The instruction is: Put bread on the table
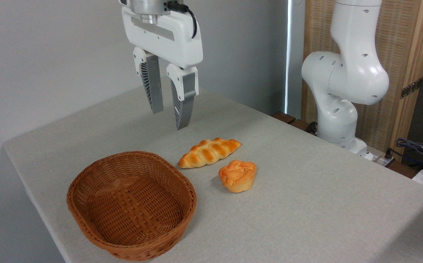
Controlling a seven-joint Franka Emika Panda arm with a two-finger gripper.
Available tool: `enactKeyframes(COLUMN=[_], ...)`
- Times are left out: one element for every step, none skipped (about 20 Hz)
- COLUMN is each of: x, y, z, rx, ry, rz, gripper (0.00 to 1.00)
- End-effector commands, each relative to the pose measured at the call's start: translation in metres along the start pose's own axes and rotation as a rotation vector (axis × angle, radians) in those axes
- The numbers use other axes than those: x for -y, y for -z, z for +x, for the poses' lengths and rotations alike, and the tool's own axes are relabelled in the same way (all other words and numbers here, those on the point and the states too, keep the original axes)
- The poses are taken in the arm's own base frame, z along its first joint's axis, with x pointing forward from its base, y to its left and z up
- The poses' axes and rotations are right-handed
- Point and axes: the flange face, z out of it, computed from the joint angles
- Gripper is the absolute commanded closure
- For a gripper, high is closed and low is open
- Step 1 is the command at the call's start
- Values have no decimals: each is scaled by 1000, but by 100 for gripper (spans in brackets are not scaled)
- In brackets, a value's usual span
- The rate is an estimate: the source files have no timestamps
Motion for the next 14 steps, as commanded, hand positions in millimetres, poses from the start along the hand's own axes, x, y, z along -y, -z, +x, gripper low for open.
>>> enactKeyframes(x=[1,1,-1,2,3,4,5,4,3,2,2,4,6,6], y=[1,-2,-1,-3,1,3,3,3,3,2,2,2,2,1], z=[20,22,25,28,30,31,30,30,30,31,31,29,28,29], rx=[28,34,34,35,30,35,43,53,57,74,86,88,88,89], ry=[42,56,51,51,52,53,54,53,50,43,39,44,47,48], rz=[-30,-31,-28,-29,-25,-29,-33,-38,-38,-21,-6,-3,-3,-5], gripper=[0,0,0,0,0,0,0,0,0,0,0,0,0,0])
